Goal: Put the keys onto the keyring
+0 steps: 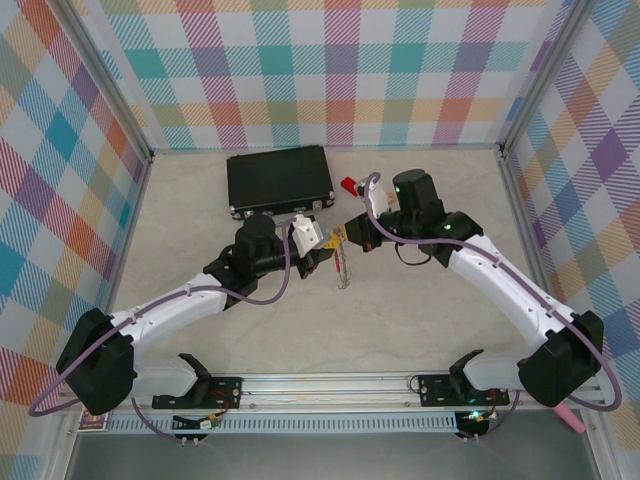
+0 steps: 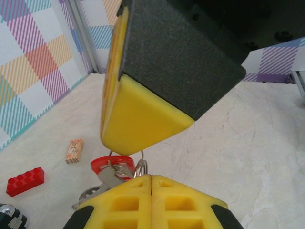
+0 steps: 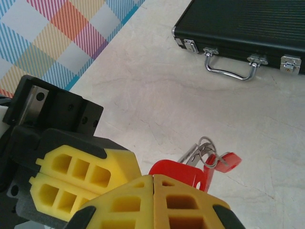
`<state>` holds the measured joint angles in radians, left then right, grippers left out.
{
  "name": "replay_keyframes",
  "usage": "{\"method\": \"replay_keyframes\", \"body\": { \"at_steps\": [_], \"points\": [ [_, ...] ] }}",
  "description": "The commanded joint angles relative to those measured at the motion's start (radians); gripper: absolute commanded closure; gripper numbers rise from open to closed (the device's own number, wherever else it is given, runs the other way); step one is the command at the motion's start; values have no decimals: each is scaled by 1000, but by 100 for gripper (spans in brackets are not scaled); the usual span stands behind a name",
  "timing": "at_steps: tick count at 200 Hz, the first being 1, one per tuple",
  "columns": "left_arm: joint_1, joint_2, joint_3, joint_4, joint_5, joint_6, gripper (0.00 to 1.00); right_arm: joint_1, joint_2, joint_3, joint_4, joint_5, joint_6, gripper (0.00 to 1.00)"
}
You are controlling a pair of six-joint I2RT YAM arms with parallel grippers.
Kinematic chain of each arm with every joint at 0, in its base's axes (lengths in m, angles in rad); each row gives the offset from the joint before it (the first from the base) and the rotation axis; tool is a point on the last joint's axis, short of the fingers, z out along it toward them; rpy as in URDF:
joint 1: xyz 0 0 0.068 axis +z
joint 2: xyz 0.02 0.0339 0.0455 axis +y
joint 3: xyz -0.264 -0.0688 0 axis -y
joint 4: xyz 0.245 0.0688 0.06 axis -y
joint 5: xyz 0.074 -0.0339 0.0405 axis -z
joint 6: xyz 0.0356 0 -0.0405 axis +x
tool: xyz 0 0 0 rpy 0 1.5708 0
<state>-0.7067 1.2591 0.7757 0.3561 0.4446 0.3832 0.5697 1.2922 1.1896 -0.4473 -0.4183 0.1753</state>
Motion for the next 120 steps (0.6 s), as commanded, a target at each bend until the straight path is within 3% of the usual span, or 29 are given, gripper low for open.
{"method": "replay_keyframes", "body": {
  "at_steps": [1, 32, 74, 84, 120],
  "points": [
    [-8, -36, -39, 99, -24, -24, 100, -10, -26, -17, 28, 29, 29, 100],
    [-7, -58, -86, 185, -29, -68, 100, -45, -20, -40, 45, 46, 87, 100],
    [-8, -46, -95, 176, -28, -77, 100, -50, -37, -52, 77, -24, 69, 100],
    [-8, -41, -95, 175, -39, -73, 90, -50, -37, -47, 65, -30, 55, 100],
    [-5, 3, -70, 154, -25, -37, 81, -50, -41, -44, 65, -64, 43, 100]
  ]
}}
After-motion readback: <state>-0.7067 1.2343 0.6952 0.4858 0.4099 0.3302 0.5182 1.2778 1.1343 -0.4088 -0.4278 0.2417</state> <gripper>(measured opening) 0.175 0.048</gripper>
